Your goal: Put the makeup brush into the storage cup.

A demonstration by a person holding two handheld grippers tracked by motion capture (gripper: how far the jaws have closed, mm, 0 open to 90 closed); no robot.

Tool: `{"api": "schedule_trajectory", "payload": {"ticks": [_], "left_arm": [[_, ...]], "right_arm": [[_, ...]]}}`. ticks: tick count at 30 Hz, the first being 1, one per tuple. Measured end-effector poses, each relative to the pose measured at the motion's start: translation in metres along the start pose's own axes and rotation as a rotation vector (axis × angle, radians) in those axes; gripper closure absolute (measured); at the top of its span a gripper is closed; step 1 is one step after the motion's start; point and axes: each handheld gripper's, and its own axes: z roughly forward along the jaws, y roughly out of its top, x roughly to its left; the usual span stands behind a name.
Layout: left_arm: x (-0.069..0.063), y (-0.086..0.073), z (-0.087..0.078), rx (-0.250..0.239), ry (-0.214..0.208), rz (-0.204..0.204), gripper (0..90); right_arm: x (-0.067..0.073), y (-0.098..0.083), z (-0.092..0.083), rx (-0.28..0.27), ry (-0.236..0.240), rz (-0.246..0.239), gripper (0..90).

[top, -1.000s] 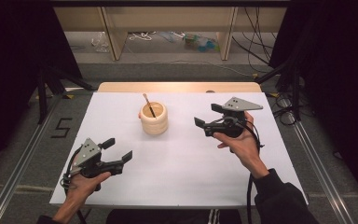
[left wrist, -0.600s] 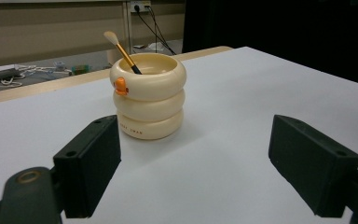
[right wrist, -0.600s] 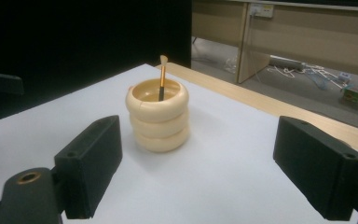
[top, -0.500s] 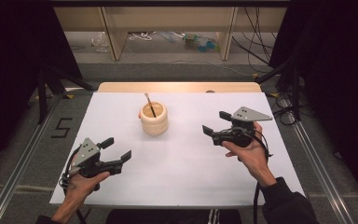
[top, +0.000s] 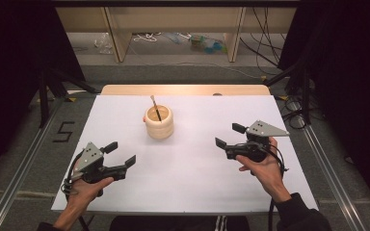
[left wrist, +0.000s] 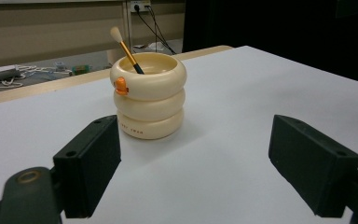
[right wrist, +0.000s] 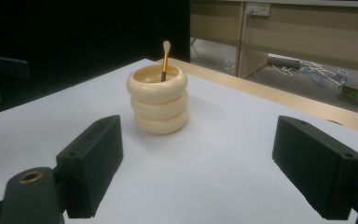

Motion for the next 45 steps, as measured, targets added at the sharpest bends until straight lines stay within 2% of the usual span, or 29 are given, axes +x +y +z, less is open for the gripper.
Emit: {"api": "schedule_trajectory", "payload": {"ticks": [5,7,8,9,10,12,13,15,18,20,22,25,28,34,35,39,40,42,45], "left_arm": [[0.0,0.0,0.0,0.0,0.002,-0.002,16.5],[0.001,0.0,0.0,-0.01,-0.004,0.01,16.5],[0.002,0.0,0.001,-0.014,-0.006,0.015,16.5],[0.001,0.0,-0.001,0.001,0.007,-0.009,16.5],[0.001,-0.001,-0.001,-0.001,0.008,-0.019,16.5],[0.002,-0.001,-0.002,-0.003,0.008,-0.001,16.5],[0.002,-0.001,-0.002,-0.003,0.008,-0.001,16.4],[0.002,-0.001,-0.002,-0.003,0.006,0.0,16.4],[0.001,-0.001,-0.002,0.002,0.004,0.0,16.4],[0.001,-0.001,-0.002,0.002,0.002,0.002,16.4],[0.001,-0.001,-0.002,-0.001,0.003,-0.002,16.4],[0.001,-0.001,-0.002,-0.004,0.004,-0.011,16.4],[0.0,-0.002,-0.002,-0.003,0.003,-0.013,16.4],[0.0,-0.002,-0.002,-0.005,0.002,-0.01,16.4],[0.0,-0.002,-0.002,-0.005,0.002,-0.009,16.4],[0.001,-0.002,-0.003,-0.007,0.0,0.006,16.4],[0.001,-0.002,-0.003,-0.007,0.0,0.004,16.4],[0.0,-0.002,-0.003,-0.009,-0.002,0.004,16.3],[0.001,-0.001,-0.003,-0.01,-0.004,0.008,16.4]], "right_arm": [[-0.001,-0.01,-0.01,0.012,-0.01,0.015,16.3],[-0.002,-0.013,-0.01,0.004,-0.015,0.004,16.2],[-0.002,-0.015,-0.011,-0.001,-0.006,0.014,16.1],[-0.003,-0.017,-0.014,0.018,-0.012,0.019,16.1],[-0.004,-0.02,-0.015,0.002,-0.011,0.03,16.1],[-0.005,-0.024,-0.019,0.017,-0.011,0.045,16.2],[-0.006,-0.026,-0.019,0.001,-0.01,0.051,16.2],[-0.006,-0.029,-0.023,0.019,-0.021,0.046,16.1],[-0.006,-0.031,-0.027,0.02,-0.011,0.049,16.1],[-0.004,-0.033,-0.028,-0.002,-0.005,0.041,16.1],[-0.003,-0.033,-0.03,0.013,-0.01,0.044,16.1],[-0.002,-0.035,-0.031,-0.005,-0.002,0.044,16.1],[0.0,-0.036,-0.034,0.001,-0.007,0.041,16.0],[0.005,-0.04,-0.038,0.008,0.001,0.042,16.1],[0.005,-0.041,-0.037,-0.008,0.009,0.044,16.1],[0.006,-0.042,-0.041,-0.006,-0.01,0.046,16.0],[0.006,-0.043,-0.041,-0.026,-0.003,0.049,15.9],[0.007,-0.043,-0.044,-0.01,-0.011,0.046,15.9],[0.008,-0.044,-0.046,-0.021,-0.009,0.043,15.9]]}}
